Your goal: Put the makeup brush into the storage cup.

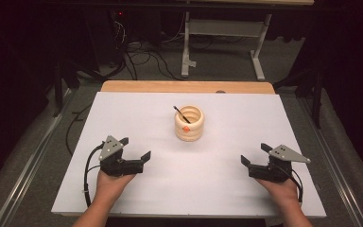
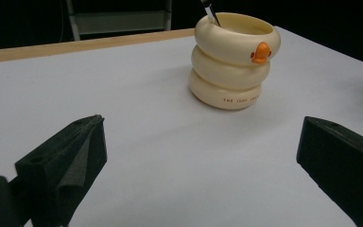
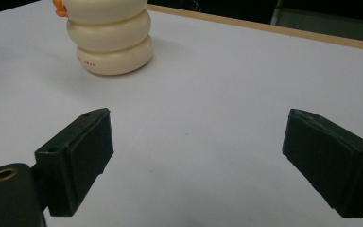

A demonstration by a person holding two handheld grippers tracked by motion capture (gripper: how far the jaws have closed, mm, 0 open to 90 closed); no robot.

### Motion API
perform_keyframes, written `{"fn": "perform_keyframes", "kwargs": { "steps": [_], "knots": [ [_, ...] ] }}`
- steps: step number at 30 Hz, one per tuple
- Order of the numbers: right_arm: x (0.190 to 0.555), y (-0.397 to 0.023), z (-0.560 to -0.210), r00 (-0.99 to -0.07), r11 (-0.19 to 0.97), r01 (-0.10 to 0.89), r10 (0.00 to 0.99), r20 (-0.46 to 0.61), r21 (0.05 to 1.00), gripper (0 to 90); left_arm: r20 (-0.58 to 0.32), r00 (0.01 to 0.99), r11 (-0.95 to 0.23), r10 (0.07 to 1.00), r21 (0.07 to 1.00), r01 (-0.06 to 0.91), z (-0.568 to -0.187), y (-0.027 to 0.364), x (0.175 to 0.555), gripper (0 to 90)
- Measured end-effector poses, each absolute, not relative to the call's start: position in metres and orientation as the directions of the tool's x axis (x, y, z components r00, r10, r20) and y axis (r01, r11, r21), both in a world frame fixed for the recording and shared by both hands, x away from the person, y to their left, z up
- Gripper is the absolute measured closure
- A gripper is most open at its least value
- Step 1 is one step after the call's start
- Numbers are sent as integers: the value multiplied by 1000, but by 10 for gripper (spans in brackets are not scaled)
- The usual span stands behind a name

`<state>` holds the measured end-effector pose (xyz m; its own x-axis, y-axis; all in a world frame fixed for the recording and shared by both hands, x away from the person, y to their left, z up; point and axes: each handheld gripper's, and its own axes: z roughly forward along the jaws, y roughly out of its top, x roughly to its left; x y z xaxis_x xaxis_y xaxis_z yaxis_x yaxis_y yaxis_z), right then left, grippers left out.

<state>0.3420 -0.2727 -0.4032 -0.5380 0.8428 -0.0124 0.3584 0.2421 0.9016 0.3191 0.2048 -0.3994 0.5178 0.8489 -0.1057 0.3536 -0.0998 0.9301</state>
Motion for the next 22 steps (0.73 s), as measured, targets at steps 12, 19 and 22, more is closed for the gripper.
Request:
{"fn": "perform_keyframes", "kwargs": {
  "steps": [12,19,22],
  "knots": [
    [339,-263,-400,-551,240,340,834,-14,909,107,-79,563,-157,823,920,359,-406,193,313,7],
    [336,-256,-398,-560,250,324,828,-28,913,101,-99,564,-137,820,923,361,-404,196,313,2],
    [335,-257,-397,-552,244,324,833,-26,914,93,-98,564,-137,820,923,359,-404,196,312,2]
  ]
}}
